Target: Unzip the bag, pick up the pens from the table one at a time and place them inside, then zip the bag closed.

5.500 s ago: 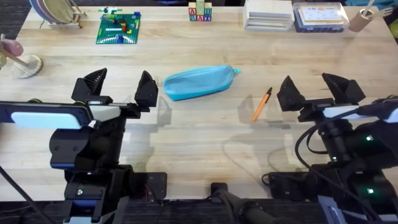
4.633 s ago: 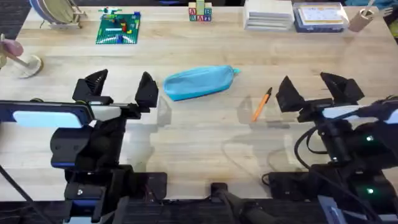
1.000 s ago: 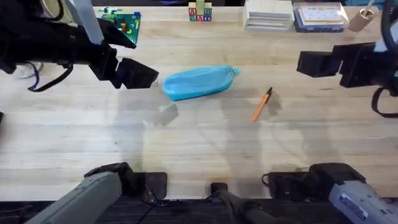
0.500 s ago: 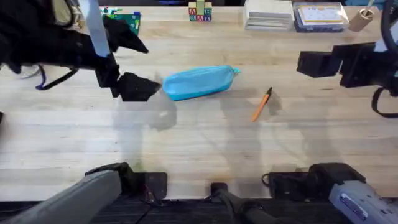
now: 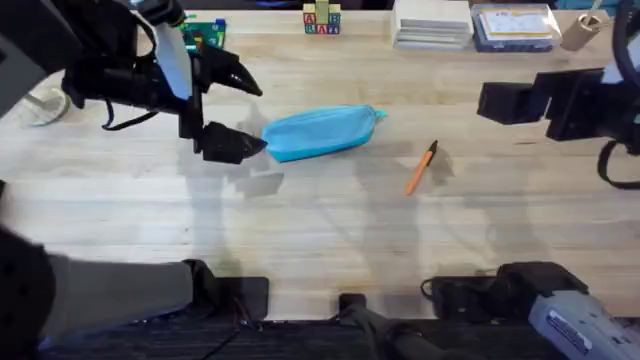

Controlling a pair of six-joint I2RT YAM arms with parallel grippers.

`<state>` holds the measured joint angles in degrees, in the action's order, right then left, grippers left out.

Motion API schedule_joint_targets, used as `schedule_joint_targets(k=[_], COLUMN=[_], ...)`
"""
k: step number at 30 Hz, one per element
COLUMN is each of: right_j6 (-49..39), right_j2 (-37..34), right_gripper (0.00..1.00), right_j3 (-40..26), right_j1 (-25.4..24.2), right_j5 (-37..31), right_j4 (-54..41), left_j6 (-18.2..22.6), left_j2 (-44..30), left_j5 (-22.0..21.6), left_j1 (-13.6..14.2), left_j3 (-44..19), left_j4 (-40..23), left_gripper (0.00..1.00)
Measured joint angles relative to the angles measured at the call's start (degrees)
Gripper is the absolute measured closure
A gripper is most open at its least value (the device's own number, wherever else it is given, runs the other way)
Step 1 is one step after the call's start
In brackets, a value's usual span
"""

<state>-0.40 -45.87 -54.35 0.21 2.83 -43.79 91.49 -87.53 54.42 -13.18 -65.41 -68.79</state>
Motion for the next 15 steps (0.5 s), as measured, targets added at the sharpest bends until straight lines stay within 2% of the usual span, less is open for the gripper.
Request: schedule_joint_targets(k=[6, 15], right_j6=[0.0, 0.0], right_j2=[0.0, 0.0], right_gripper=[0.004, 0.003], right_j3=[0.0, 0.0], right_j1=[0.0, 0.0], right_j5=[0.0, 0.0], right_j4=[0.0, 0.0], left_j6=[4.0, 10.1], left_j2=[-6.7, -14.8], left_j5=[5.0, 7.8], left_j1=[-2.9, -2.9], left_j3=[0.0, 0.0], left_j4=[0.1, 0.5], left_gripper=[0.007, 0.007])
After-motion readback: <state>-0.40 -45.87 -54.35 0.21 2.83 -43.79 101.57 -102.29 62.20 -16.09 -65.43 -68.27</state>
